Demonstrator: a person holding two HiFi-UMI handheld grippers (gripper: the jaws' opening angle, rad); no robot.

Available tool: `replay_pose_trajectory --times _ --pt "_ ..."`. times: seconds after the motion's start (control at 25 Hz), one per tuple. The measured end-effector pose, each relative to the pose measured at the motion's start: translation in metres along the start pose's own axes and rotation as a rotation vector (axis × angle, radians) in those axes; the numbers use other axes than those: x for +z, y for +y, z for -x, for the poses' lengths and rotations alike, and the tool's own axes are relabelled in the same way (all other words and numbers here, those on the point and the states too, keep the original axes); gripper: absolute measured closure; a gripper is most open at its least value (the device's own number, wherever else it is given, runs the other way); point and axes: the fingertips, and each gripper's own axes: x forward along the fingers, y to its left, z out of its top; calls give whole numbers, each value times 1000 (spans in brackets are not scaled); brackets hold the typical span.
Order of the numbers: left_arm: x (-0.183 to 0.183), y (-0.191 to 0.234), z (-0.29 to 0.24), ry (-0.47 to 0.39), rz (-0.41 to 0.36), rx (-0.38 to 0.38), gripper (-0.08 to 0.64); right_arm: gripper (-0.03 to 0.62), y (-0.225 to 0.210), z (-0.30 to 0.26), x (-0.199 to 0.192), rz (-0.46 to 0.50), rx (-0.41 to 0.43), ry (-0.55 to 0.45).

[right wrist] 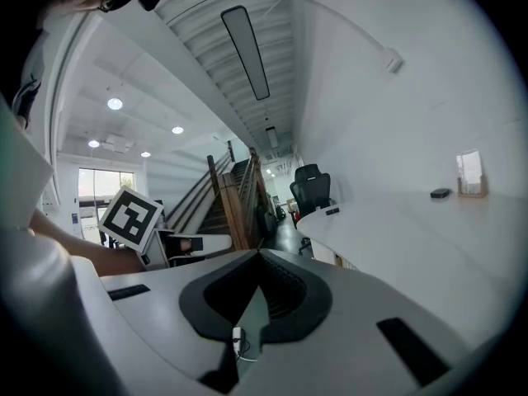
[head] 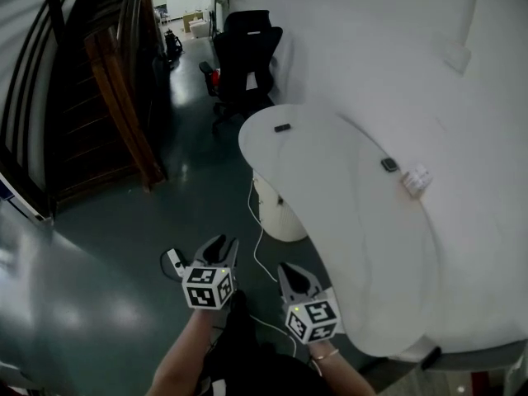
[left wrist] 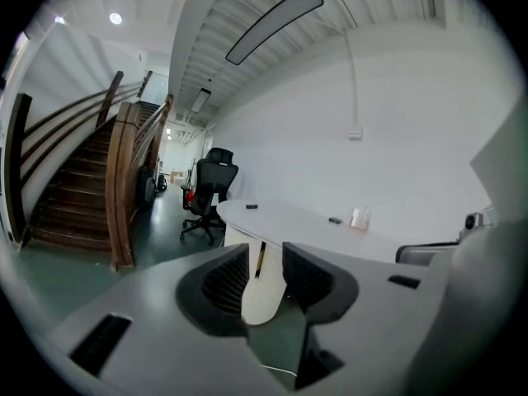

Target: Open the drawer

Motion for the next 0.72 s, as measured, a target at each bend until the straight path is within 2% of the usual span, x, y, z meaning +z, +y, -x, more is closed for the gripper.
replay_pose_trajectory --times 0.12,0.48,0.72 --pt "1 22 -28 20 9 -8 430 589 -3 -33 2 16 7 13" --pt "16 103 -131 99 3 -42 415 589 -25 -151 9 -27 -66 93" --pt "20 138 -195 150 -4 -85 391 589 -34 -211 6 -27 -105 145"
